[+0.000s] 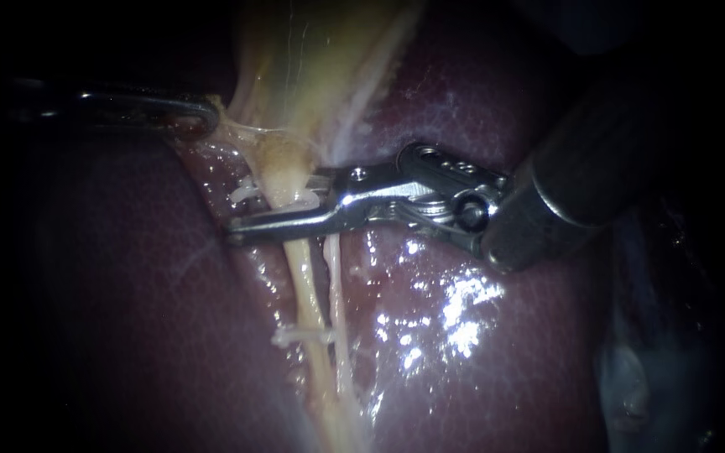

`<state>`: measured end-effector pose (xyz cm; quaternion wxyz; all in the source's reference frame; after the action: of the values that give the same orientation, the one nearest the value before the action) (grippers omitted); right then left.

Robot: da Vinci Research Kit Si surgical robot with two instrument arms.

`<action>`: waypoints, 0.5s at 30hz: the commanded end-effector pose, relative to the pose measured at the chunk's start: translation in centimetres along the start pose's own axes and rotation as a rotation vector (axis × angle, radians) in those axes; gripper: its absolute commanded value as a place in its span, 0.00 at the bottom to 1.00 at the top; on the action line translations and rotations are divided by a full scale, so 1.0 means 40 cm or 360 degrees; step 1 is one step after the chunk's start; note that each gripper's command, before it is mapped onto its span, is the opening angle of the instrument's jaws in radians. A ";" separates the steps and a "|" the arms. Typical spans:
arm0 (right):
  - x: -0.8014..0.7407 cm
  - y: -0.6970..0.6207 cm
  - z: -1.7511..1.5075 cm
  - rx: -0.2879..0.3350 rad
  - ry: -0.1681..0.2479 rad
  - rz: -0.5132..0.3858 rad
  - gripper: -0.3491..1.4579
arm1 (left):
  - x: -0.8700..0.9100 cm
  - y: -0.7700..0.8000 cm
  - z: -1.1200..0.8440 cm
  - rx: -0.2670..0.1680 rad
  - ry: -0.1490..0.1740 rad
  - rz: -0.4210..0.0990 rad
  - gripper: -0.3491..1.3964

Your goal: Clipping second clip left tube

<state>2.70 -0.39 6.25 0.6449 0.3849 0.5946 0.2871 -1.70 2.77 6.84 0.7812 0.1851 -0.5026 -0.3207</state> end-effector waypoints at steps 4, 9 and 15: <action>0.0000 -0.0010 -0.0001 0.0022 -0.0009 0.0000 0.47 | 0.0000 0.0000 0.0000 0.0000 0.0000 0.0000 0.00; -0.0014 -0.0040 0.0000 0.0055 -0.0025 -0.0015 0.47 | 0.0000 0.0000 0.0000 0.0000 0.0000 0.0000 0.00; -0.0043 -0.0080 0.0012 0.0121 -0.0062 0.0066 0.47 | 0.0000 0.0000 -0.0001 0.0000 0.0000 0.0000 0.00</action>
<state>2.70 -0.74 6.06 0.6332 0.4337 0.5816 0.2695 -1.70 2.77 6.84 0.7812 0.1852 -0.5026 -0.3207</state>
